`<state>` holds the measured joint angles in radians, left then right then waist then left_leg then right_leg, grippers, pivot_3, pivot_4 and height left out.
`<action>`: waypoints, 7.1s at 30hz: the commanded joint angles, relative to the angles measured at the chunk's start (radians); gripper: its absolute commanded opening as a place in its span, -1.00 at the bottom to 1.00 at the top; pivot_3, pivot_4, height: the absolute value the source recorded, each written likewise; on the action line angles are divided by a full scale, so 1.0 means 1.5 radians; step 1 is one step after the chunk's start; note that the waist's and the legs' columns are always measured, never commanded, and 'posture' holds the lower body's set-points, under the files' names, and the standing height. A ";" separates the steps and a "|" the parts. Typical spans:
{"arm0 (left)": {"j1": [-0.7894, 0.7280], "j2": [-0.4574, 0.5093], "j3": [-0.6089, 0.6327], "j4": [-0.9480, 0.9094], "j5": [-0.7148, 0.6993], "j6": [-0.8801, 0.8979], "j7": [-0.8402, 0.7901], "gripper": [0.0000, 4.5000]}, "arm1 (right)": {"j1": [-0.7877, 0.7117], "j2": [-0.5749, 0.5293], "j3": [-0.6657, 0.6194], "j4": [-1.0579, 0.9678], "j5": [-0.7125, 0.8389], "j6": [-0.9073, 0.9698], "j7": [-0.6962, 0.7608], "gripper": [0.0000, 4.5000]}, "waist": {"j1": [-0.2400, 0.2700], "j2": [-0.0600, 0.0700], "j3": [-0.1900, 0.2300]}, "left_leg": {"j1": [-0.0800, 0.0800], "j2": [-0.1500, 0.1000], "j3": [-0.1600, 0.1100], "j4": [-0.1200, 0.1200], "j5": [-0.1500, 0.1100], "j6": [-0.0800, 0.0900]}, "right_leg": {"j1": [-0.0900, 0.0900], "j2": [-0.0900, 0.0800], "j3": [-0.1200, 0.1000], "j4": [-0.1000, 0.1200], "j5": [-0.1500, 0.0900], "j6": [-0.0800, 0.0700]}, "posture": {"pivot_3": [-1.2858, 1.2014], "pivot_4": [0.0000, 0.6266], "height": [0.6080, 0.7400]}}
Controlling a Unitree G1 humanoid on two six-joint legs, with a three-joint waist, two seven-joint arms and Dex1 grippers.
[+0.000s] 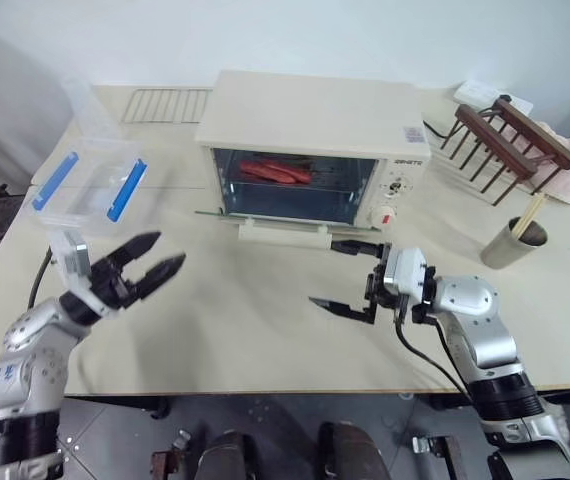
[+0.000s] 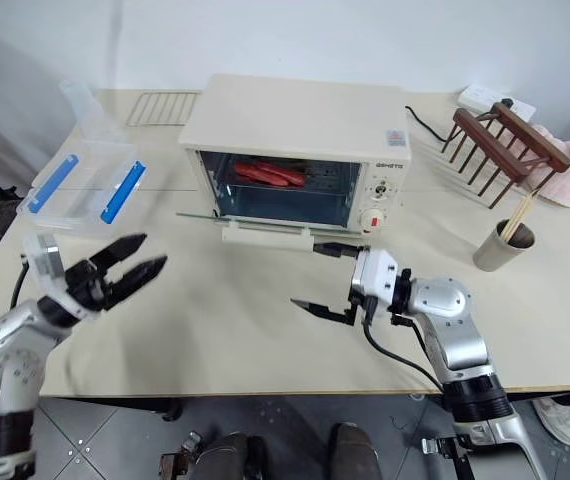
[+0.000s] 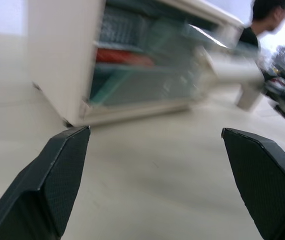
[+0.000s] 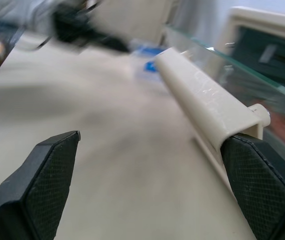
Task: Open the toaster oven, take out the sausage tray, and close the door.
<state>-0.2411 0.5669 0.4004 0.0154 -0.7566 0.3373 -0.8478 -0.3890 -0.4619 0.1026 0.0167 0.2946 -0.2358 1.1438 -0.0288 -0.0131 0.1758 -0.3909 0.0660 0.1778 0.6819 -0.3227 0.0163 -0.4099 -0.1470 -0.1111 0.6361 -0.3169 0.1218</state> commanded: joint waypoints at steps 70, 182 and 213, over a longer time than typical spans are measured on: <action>0.113 -0.057 -0.062 -0.065 0.132 -0.162 -0.036 0.98 | -0.340 0.108 0.189 0.249 -0.616 0.091 -0.617 1.00 | -0.020 0.000 0.000 | 0.000 0.000 -0.001 0.001 0.002 0.000 | -0.001 -0.001 -0.001 0.005 0.000 -0.001 | 0.03 -0.52 1.00; -0.169 0.037 0.010 0.073 -0.121 0.537 0.098 1.00 | 0.055 -0.105 0.112 -0.152 -0.647 -0.175 -0.574 -1.00 | -0.001 -0.001 0.000 | 0.000 0.000 0.000 0.000 0.002 -0.001 | 0.000 0.000 -0.001 0.001 0.000 -0.001 | 0.03 -0.52 1.00; -0.392 -0.055 0.059 0.358 -0.135 0.851 0.269 1.00 | 0.062 -0.117 0.113 -0.124 -0.641 -0.221 -0.577 -1.00 | 0.000 -0.001 0.000 | 0.000 0.000 -0.001 0.001 0.003 -0.002 | 0.000 0.000 -0.001 0.003 0.000 -0.001 | 0.03 -0.52 1.00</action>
<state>-0.8171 0.4835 0.5078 0.5112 -0.9437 1.6067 -0.4505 -0.3002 -0.6266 0.2983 -0.1537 -0.6861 -0.5476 0.2906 -0.0292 -0.0153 0.1763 -0.3899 0.0657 0.1769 0.6832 -0.3186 0.0137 -0.4099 -0.1468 -0.1123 0.6414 -0.3176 0.1209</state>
